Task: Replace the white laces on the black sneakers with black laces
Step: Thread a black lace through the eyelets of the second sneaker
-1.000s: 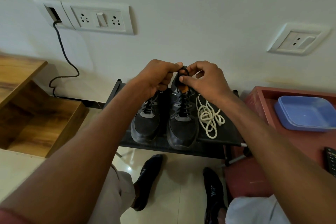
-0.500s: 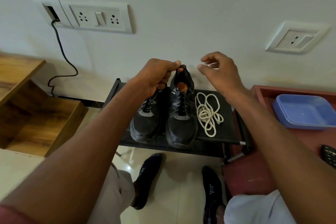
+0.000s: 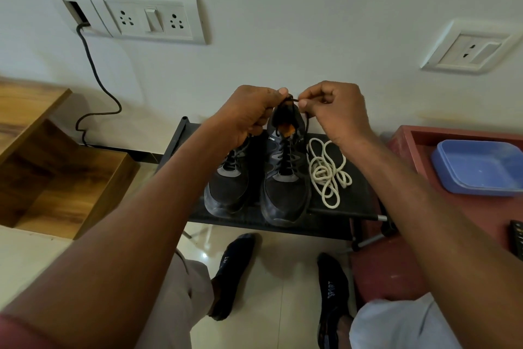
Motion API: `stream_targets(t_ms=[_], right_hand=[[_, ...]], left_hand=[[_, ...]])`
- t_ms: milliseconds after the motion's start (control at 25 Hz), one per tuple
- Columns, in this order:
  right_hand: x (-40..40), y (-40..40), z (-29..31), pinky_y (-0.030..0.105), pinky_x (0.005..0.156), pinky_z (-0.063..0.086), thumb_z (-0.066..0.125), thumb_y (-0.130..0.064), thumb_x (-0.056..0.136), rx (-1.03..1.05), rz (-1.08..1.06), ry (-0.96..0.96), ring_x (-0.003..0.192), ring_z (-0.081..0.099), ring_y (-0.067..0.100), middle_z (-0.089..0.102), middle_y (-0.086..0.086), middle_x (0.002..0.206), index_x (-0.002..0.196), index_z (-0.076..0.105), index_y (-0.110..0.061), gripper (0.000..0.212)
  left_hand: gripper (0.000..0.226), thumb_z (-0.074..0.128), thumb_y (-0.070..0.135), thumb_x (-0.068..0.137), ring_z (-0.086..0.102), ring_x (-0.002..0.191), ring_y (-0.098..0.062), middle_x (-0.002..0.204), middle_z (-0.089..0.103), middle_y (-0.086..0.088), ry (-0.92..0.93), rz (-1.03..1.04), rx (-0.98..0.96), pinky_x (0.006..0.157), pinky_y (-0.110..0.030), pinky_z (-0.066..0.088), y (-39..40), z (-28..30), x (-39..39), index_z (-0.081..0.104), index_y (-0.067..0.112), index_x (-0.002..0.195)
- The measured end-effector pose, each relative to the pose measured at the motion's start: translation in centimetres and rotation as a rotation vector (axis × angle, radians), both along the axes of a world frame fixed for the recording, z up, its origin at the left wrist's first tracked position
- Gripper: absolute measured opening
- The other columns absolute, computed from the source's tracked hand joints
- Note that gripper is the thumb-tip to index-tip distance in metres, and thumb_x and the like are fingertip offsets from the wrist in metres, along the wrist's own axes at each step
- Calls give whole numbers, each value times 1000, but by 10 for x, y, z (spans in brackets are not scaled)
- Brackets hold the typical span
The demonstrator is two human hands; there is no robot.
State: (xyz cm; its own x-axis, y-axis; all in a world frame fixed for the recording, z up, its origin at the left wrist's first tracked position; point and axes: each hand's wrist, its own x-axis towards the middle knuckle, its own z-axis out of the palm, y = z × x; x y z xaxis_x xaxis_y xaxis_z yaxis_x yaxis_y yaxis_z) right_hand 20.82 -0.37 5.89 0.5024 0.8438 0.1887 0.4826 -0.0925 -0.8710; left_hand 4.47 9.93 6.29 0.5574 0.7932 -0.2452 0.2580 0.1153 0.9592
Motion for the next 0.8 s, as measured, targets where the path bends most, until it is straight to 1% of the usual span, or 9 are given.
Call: stream_targets(t_ms=[80,120,160,240,360,440,520,680,800], right_hand=[[14,-6,-3,27,78,58,74,-9,91,-95,-188,-266,80,72,12,75,-5,85,91,78,-21,12],[23,-12,-5,31,78,59,71,-8,90,-165,-277,-367,82,71,17,74,-1,88,92,77,-18,11],[30,-16,-8,34,76,59,70,-7,90,-254,-340,-413,83,71,23,74,3,90,92,76,-14,9],[39,-19,-18,37,72,56,70,-9,90,-457,-396,-455,87,70,33,73,11,96,96,73,-5,8],[39,-12,-35,39,77,55,67,-9,90,-581,-302,-455,97,69,39,73,16,106,103,73,-5,16],[33,-8,-41,37,87,53,73,-12,89,-572,-117,-429,107,67,34,72,11,118,116,72,-12,27],[27,-6,-46,32,88,48,83,-23,87,-559,45,-379,110,67,27,71,6,121,122,72,-15,37],[13,0,-57,32,77,54,87,-35,84,-465,91,-313,86,70,17,75,-2,90,92,77,-20,20],[8,3,-63,32,73,54,82,-31,90,-410,77,-339,76,68,14,71,-5,79,80,70,-23,17]], left_hand=[[28,70,35,98,52,56,-17,62,56,3,366,34,409,53,-30,43,7,-6,-8,74,9,87],[27,70,35,97,57,63,-20,68,60,2,559,81,575,59,-32,44,10,-11,-14,72,12,83],[25,69,35,97,58,68,-23,73,61,1,701,132,657,62,-33,42,12,-14,-19,71,13,83],[20,69,34,97,56,75,-28,83,59,-3,839,184,693,67,-36,40,13,-21,-25,72,15,93],[19,69,35,97,54,79,-29,88,58,-5,910,104,719,71,-39,40,11,-30,-18,72,17,100],[21,70,38,96,58,84,-29,91,64,-5,917,-9,781,76,-39,39,8,-34,-8,71,18,97],[23,73,40,93,64,95,-29,97,70,-2,876,-102,808,83,-39,41,6,-40,1,73,18,99],[27,79,41,86,67,97,-28,103,72,-2,794,-174,686,92,-46,52,3,-47,15,72,21,104],[24,83,35,85,68,87,-29,96,71,-4,732,-147,651,81,-45,58,2,-50,18,72,18,96]])
